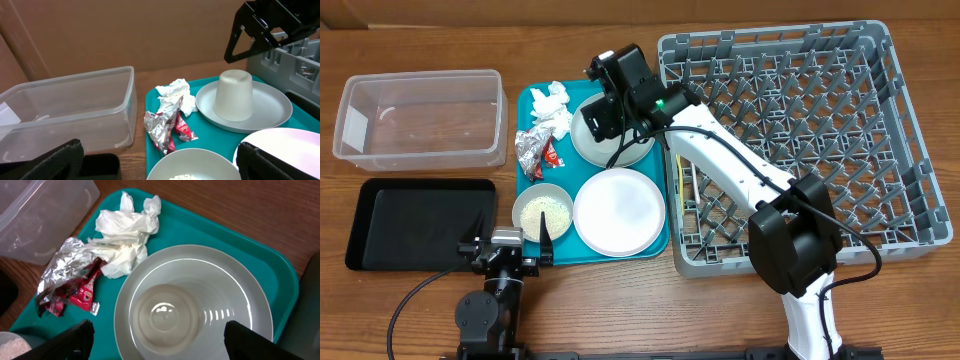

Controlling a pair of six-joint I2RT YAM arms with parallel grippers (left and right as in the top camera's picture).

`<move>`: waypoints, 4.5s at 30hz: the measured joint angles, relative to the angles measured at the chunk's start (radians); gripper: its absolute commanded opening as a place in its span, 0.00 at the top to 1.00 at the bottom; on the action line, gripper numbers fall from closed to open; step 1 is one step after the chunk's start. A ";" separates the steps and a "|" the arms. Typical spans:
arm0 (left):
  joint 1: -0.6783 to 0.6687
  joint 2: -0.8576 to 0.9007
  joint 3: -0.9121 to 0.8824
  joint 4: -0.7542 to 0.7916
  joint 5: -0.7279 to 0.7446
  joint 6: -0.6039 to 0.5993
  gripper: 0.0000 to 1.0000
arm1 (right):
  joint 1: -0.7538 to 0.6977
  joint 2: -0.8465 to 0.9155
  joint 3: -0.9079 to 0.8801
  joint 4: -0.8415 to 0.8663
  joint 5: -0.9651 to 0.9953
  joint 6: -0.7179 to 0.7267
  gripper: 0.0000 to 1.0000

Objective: Sort waste into correct bins and load items into the dishwasher rack
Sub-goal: 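Move the right gripper to the white cup and grasp it, then carry the white cup into the rack and set it down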

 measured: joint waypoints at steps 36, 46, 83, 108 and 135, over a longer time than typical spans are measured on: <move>0.000 0.000 0.000 0.000 0.000 0.000 0.00 | 0.014 0.111 0.000 0.060 0.020 -0.025 0.43; 0.000 0.000 0.000 0.000 0.000 0.000 0.00 | 0.019 0.111 0.001 0.054 0.072 -0.027 0.48; 0.000 0.000 0.000 0.000 0.000 0.000 0.00 | -0.239 -0.320 0.169 -0.676 0.133 0.030 0.57; 0.000 0.000 0.000 0.000 0.000 0.000 0.00 | -0.492 -0.320 0.042 -0.869 0.119 0.082 0.58; 0.000 0.000 0.000 0.000 0.000 0.000 0.00 | -0.499 -0.320 -0.216 -0.806 0.064 0.085 0.35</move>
